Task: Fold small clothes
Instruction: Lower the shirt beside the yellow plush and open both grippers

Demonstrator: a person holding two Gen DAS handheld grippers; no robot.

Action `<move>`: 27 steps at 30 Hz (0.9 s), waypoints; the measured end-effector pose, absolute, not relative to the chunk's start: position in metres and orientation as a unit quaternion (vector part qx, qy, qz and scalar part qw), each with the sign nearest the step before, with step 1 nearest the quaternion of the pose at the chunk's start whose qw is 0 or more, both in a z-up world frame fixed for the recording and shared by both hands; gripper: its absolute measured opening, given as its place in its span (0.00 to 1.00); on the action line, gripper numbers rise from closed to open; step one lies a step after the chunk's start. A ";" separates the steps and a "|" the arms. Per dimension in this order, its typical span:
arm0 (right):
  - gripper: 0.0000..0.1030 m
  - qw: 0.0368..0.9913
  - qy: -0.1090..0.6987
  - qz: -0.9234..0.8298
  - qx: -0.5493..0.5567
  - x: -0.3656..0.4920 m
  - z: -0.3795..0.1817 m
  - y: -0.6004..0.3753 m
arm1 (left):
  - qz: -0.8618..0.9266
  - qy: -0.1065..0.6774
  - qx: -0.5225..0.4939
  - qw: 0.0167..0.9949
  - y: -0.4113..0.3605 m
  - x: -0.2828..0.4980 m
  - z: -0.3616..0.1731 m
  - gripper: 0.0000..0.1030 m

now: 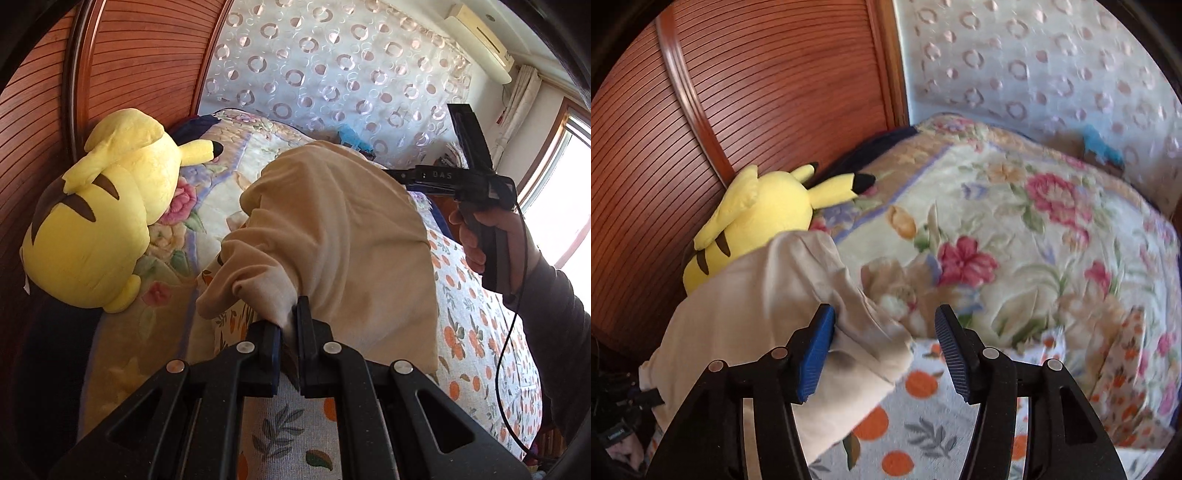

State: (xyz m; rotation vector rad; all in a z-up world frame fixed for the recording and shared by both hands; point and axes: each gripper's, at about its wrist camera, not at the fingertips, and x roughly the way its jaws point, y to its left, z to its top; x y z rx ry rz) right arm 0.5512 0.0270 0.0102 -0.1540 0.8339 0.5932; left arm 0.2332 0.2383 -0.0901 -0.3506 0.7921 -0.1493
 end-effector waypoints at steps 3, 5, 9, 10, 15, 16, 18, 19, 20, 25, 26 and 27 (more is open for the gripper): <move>0.57 0.857 0.425 0.290 -0.022 0.561 0.001 0.022 | -0.067 0.389 -0.169 0.903 0.238 0.233 -0.094 0.07; 0.39 0.849 0.433 0.302 0.010 0.570 0.002 0.018 | -0.063 0.391 -0.169 0.903 0.238 0.233 -0.094 0.07; 0.07 0.867 0.393 0.306 0.023 0.576 0.019 0.020 | -0.054 0.393 -0.162 0.903 0.237 0.232 -0.095 0.07; 0.06 0.876 0.380 0.297 0.023 0.577 0.025 0.020 | -0.050 0.394 -0.159 0.904 0.237 0.232 -0.095 0.06; 0.06 0.892 0.346 0.290 -0.031 0.566 0.035 0.038 | -0.033 0.385 -0.141 0.911 0.233 0.226 -0.091 0.06; 0.06 0.893 0.343 0.286 -0.049 0.562 0.034 0.043 | -0.028 0.383 -0.134 0.914 0.231 0.224 -0.090 0.06; 0.13 0.894 0.342 0.282 -0.067 0.551 0.034 0.044 | -0.019 0.375 -0.124 0.918 0.229 0.220 -0.084 0.06; 0.16 0.897 0.338 0.276 -0.069 0.545 0.036 0.042 | -0.017 0.371 -0.116 0.921 0.227 0.216 -0.080 0.07; 0.21 0.900 0.331 0.274 -0.070 0.532 0.038 0.037 | -0.013 0.368 -0.108 0.923 0.225 0.214 -0.076 0.07; 0.35 0.912 0.300 0.271 -0.079 0.472 0.054 0.001 | -0.007 0.342 -0.071 0.937 0.212 0.195 -0.055 0.32; 0.39 0.914 0.293 0.270 -0.078 0.460 0.055 -0.006 | -0.011 0.339 -0.066 0.938 0.209 0.192 -0.050 0.41; 0.42 0.915 0.288 0.272 -0.075 0.445 0.057 -0.015 | -0.017 0.334 -0.064 0.940 0.205 0.189 -0.046 0.45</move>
